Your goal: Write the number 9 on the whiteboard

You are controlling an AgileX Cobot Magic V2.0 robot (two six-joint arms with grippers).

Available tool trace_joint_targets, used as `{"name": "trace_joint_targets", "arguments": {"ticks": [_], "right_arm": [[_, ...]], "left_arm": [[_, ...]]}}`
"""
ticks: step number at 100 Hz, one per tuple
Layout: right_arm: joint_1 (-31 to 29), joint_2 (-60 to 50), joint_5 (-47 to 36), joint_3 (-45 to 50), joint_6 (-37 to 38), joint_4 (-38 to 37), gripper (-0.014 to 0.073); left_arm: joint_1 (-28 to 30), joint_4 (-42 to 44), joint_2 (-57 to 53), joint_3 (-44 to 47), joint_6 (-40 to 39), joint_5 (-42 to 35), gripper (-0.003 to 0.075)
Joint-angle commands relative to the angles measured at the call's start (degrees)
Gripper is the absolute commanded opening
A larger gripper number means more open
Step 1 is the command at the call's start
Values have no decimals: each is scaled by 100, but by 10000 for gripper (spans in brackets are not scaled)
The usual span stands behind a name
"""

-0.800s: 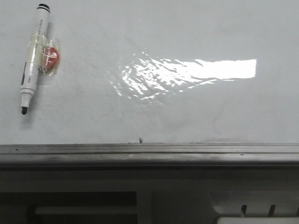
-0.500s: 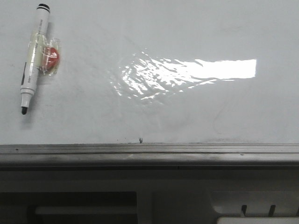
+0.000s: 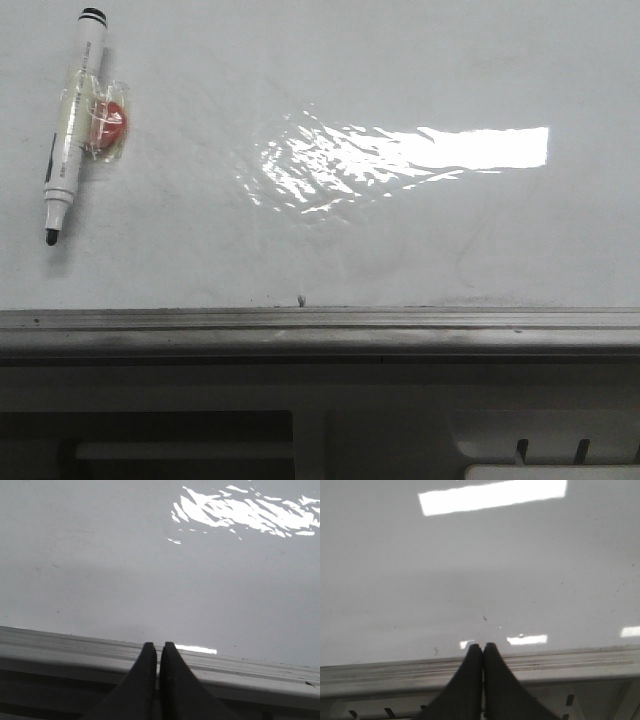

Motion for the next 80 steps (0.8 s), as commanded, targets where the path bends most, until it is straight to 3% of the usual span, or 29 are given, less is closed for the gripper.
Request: {"name": "trace_joint_targets", "arguments": {"ticks": [1,38,63,80], "right_arm": [[-40,-88,-122,155,-43,-72,-69],[-40,-88,-680,155,-43,-72,-69],[-40,-88,-974,155,-43,34,-69],[-40,-88,-1572,155,-43,116,-69]], "left_arm": [[5,-68,-160,239,-28,-209,-20],[5,83,-160,239,-28,-542,-20],[5,573,-160,239,-28,-2288,-20],[5,573,-160,239,-28,-2809,-20]]}}
